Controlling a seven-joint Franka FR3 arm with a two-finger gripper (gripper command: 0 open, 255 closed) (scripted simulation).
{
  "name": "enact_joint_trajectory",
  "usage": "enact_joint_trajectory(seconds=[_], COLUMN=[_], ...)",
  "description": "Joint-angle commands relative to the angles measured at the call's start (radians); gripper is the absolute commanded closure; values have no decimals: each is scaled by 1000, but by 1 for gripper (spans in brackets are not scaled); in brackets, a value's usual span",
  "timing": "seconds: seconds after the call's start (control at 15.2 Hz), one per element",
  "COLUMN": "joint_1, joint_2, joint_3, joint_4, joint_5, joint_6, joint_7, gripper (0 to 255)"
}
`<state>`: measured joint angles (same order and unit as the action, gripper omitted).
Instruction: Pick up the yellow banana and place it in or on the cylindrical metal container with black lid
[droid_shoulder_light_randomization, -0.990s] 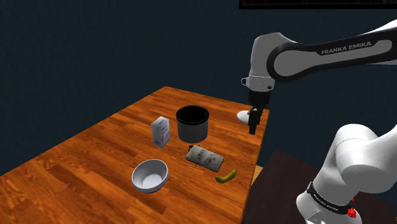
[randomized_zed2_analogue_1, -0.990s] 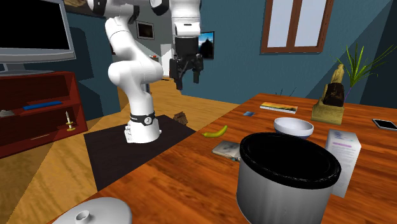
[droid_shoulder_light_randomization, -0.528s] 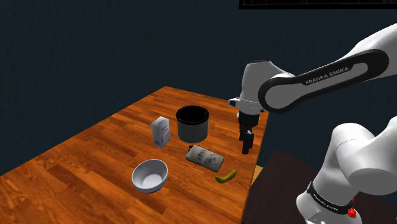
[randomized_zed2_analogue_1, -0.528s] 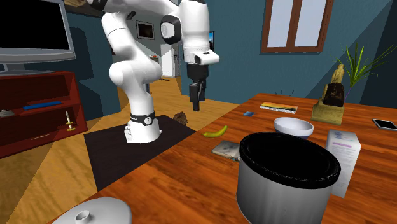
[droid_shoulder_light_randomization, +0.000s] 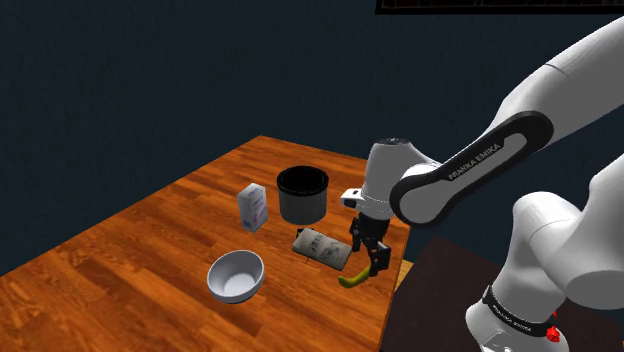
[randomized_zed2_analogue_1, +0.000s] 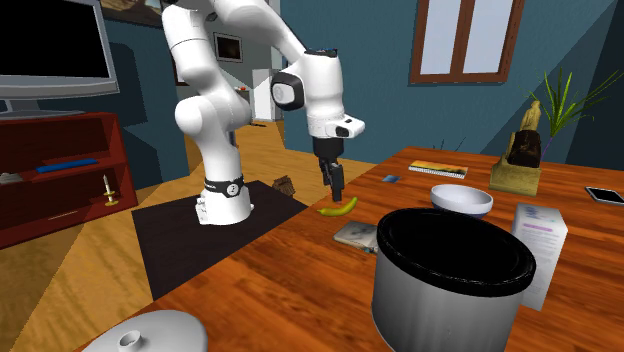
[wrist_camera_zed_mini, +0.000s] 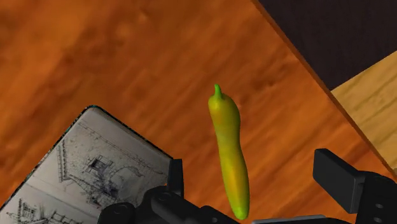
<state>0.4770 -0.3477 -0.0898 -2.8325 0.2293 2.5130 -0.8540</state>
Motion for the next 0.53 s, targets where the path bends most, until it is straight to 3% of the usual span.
enact_joint_trajectory(seconds=[0.0,0.46], joint_1=[29,74], joint_2=[51,166], joint_3=[-6,-16], joint_4=[1,-5], joint_5=[25,106], joint_6=[58,178], joint_7=[-51,-105], gripper=[0,0])
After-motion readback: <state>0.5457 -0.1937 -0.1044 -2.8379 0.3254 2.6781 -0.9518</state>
